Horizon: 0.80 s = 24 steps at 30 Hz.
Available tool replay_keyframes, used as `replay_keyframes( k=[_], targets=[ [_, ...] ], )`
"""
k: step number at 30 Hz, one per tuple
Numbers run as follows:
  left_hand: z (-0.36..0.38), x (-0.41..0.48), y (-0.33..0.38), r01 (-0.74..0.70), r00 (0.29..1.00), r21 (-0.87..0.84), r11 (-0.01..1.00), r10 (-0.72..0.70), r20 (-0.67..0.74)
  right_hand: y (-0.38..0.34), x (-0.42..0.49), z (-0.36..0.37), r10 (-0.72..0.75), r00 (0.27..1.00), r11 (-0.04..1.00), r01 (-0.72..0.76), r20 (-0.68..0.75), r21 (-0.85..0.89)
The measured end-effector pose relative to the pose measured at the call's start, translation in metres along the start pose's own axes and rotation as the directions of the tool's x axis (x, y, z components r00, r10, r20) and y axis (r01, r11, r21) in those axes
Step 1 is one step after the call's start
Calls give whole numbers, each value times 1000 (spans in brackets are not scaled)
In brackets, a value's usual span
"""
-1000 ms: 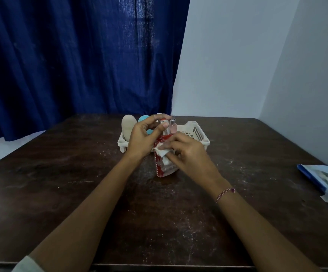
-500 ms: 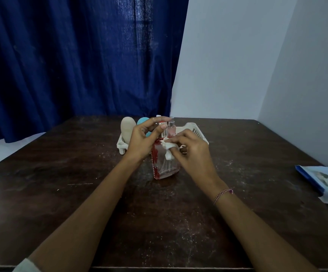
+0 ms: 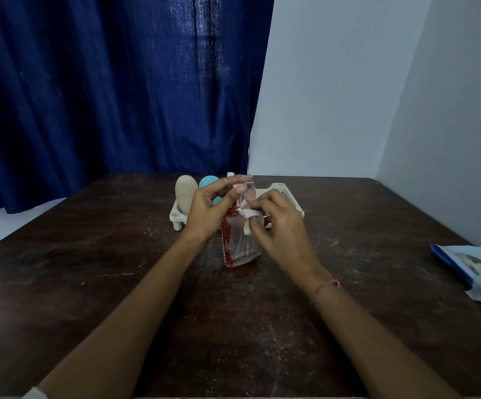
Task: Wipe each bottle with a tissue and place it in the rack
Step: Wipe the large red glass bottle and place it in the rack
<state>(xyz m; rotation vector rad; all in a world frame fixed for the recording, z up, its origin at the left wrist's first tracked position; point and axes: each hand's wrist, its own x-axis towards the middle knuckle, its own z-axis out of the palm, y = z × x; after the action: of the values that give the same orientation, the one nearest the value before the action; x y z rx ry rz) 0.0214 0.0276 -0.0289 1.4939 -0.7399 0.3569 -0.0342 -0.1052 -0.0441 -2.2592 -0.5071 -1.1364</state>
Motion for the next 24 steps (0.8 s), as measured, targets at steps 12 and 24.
replay_keyframes(
  k=[12,24],
  targets=[
    [-2,1,-4,34,998,-25,999,-33,55,3,2,-16,-98,991,985,110,93,-132],
    [-2,0,-1,69,996,-40,997,-67,53,6,4,-15,-116,985,972,139,129,-190]
  ],
)
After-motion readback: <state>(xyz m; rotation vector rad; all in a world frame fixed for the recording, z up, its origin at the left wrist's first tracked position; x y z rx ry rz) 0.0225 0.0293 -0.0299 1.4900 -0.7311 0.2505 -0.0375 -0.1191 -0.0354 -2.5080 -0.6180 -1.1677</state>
